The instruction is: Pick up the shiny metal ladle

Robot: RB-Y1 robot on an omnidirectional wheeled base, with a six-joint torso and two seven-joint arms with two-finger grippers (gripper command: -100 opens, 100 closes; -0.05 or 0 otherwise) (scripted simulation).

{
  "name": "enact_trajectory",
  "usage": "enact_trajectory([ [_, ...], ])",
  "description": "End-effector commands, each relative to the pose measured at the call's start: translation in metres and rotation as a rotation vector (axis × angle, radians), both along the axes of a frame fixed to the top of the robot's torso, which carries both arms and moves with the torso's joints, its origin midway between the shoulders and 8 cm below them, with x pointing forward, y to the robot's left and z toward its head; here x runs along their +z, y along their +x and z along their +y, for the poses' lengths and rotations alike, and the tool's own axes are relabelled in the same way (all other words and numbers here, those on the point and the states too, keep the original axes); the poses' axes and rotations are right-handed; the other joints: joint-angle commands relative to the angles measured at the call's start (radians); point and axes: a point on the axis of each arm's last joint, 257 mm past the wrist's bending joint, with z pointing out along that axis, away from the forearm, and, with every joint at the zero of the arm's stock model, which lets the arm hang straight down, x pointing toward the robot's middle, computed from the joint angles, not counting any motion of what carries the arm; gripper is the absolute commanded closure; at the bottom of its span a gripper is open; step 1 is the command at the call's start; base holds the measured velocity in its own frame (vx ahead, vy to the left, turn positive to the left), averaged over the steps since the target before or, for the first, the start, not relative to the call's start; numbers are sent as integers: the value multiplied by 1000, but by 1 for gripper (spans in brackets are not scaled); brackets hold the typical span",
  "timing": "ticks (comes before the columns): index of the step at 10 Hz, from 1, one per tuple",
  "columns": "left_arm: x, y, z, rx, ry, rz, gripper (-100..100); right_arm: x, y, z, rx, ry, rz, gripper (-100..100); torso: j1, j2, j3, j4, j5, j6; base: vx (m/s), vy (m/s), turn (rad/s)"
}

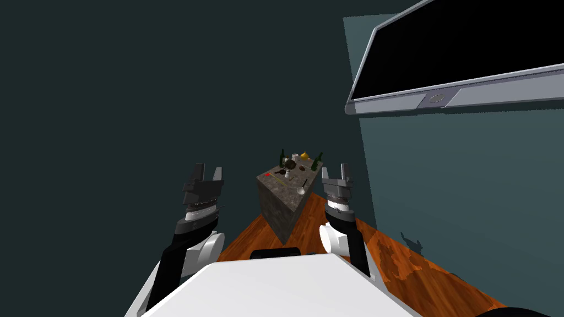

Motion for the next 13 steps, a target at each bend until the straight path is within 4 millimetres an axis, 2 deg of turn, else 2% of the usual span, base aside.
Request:
enact_trajectory([
  [1, 0, 0, 0, 0, 0, 0, 0, -2, 3, 3, 33, -1, 9, -100, 0, 0, 0, 0, 0, 0, -8, 7, -23],
  [10, 0, 0, 0, 0, 0, 0, 0, -22, 33, 7, 292, 139, 103, -100, 1, 1, 1, 0, 0, 0, -17, 23, -31],
  [13, 0, 0, 0, 0, 0, 0, 0, -34, 49, 5, 389, 227, 157, -100, 1, 1, 0, 0, 0, 0, -16, 23, -31],
])
